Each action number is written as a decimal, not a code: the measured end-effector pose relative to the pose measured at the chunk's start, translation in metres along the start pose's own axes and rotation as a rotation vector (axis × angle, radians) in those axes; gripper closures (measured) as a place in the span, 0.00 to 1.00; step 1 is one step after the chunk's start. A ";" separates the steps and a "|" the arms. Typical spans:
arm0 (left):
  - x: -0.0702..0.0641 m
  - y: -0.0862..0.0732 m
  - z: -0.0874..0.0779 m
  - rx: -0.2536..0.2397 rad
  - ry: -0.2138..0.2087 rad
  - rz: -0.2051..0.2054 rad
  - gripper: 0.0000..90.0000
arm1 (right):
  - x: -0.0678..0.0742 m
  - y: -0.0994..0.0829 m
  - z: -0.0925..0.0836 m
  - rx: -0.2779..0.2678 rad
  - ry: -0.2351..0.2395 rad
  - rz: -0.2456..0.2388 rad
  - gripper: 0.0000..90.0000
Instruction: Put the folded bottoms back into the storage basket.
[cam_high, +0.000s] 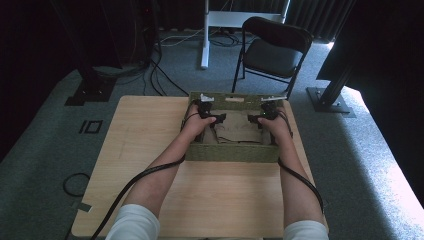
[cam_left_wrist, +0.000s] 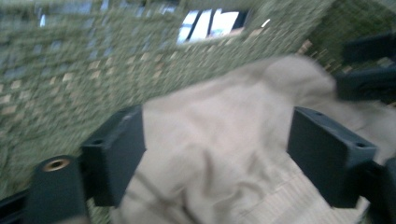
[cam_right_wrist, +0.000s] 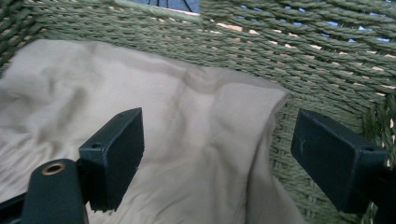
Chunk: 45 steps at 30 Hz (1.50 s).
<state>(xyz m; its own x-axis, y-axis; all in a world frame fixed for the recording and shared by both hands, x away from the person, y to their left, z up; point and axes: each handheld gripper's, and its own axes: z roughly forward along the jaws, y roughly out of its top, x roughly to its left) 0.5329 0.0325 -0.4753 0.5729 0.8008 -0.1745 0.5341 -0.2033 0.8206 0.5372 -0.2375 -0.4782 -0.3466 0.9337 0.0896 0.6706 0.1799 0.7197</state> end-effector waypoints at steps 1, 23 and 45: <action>-0.002 0.002 -0.003 0.000 -0.002 -0.001 0.21 | 0.001 0.001 -0.003 0.014 0.005 0.020 0.19; -0.022 0.012 -0.064 -0.066 -0.057 0.089 0.21 | 0.025 0.003 -0.052 -0.087 0.059 -0.006 0.18; -0.047 -0.008 -0.109 -0.105 -0.135 0.140 0.21 | 0.046 -0.019 -0.095 -0.172 0.135 -0.102 0.16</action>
<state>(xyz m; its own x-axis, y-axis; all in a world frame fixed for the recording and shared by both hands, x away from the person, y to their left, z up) 0.4338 0.0580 -0.4148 0.7191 0.6845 -0.1202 0.3799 -0.2424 0.8927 0.4458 -0.2273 -0.4223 -0.4990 0.8616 0.0930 0.5100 0.2051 0.8354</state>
